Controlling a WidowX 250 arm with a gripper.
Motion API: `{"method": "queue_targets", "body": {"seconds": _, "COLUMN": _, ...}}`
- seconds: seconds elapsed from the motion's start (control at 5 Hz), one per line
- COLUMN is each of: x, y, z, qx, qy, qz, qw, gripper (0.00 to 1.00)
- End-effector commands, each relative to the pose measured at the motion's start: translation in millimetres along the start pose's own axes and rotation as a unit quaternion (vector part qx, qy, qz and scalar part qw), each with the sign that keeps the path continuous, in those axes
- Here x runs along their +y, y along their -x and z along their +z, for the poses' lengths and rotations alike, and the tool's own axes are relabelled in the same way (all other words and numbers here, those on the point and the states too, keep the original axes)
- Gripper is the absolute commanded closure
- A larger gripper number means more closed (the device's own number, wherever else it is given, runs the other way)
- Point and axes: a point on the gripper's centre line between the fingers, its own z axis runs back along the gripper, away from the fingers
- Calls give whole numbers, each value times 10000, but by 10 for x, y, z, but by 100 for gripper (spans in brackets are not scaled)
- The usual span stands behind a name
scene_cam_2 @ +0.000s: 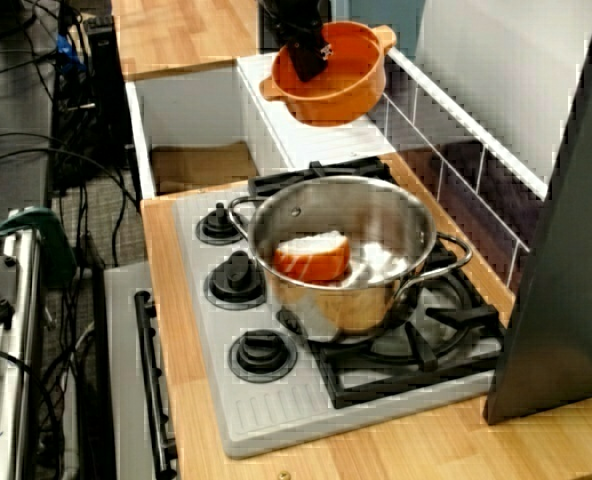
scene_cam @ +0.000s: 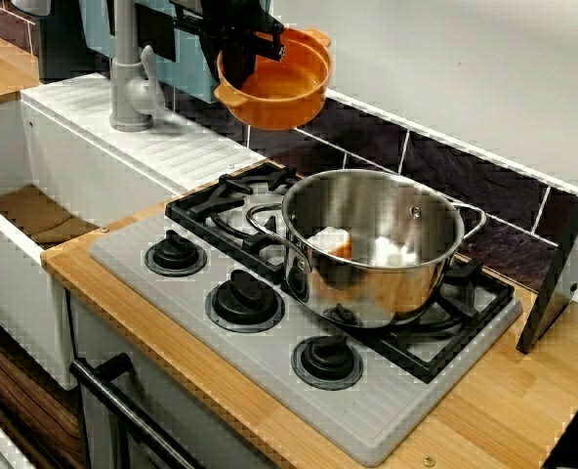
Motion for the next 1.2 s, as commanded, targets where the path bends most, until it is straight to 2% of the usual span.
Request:
{"method": "queue_targets", "body": {"seconds": 0.0, "x": 30, "y": 32, "z": 28, "qx": -28, "qy": 124, "qz": -29, "qw": 9999, "gripper": 100}}
{"method": "queue_targets", "body": {"seconds": 0.2, "x": 39, "y": 69, "z": -24, "qx": 69, "qy": 151, "qz": -36, "qw": 9999, "gripper": 100}}
{"method": "queue_targets", "body": {"seconds": 0.6, "x": 54, "y": 244, "z": -197, "qx": 399, "qy": 161, "qz": -93, "qw": 9990, "gripper": 100}}
{"method": "queue_targets", "body": {"seconds": 0.8, "x": 61, "y": 319, "z": -267, "qx": 231, "qy": 73, "qz": -218, "qw": 9995, "gripper": 100}}
{"method": "queue_targets", "body": {"seconds": 1.0, "x": 58, "y": 382, "z": -333, "qx": 285, "qy": 58, "qz": -223, "qw": 9993, "gripper": 100}}
